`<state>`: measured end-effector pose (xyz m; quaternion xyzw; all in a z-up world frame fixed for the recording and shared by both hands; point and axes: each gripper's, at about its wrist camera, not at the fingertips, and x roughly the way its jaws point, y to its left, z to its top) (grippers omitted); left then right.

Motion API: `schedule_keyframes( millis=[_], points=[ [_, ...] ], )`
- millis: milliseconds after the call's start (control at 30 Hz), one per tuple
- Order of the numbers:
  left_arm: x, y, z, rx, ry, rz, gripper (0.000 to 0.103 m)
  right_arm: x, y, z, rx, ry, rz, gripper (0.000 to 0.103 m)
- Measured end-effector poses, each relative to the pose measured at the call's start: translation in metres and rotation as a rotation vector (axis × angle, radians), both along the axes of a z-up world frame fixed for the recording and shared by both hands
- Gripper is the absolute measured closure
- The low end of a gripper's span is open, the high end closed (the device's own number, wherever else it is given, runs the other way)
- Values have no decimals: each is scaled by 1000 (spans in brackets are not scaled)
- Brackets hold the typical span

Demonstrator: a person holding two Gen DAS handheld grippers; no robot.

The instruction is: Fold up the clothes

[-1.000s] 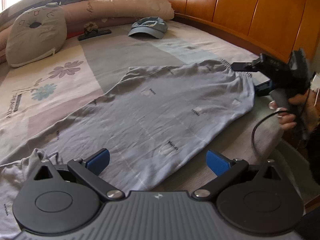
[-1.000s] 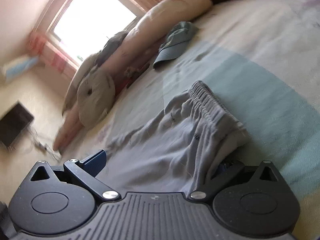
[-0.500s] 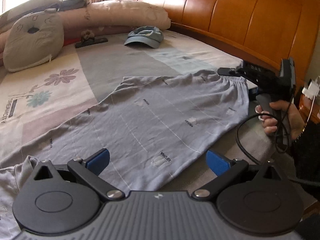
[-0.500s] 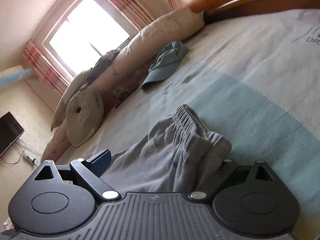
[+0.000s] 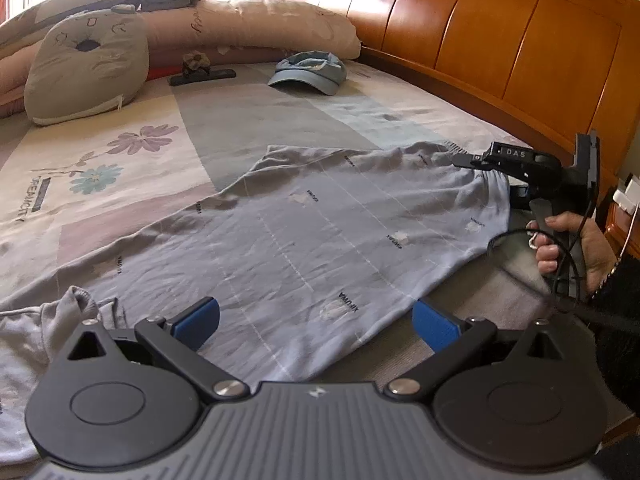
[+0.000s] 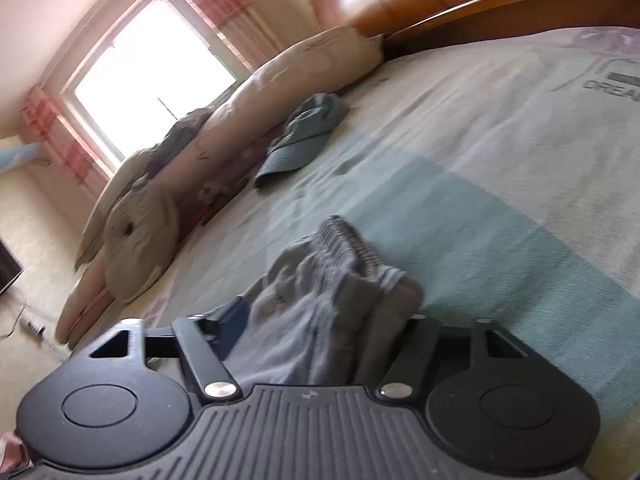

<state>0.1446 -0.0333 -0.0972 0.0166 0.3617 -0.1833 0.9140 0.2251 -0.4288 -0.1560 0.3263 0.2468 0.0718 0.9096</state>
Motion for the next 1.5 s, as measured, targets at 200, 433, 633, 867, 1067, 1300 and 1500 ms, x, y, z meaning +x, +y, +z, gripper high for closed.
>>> schedule_keyframes(
  millis=[200, 433, 633, 867, 1067, 1300, 1500],
  points=[
    [-6, -4, 4, 139, -61, -33, 1, -3, 0, -2, -50, 46, -71, 77],
    [-16, 3, 9, 160, -50, -79, 1, -4, 14, 5, -193, 70, -75, 82],
    [-16, 18, 10, 210, 0, -112, 1, 1, 16, 17, -241, 104, -27, 83],
    [-15, 36, 9, 186, 41, -65, 1, -1, 34, 34, -297, 75, 12, 83],
    [-18, 46, 10, 181, 38, -47, 1, -5, 52, 54, -345, 36, 53, 83],
    [-20, 60, 11, 174, 48, -38, 1, -11, 81, 82, -369, -16, 132, 83],
    [-26, 72, 12, 170, 70, -65, 1, -18, 125, 98, -440, -45, 220, 83]
  ],
)
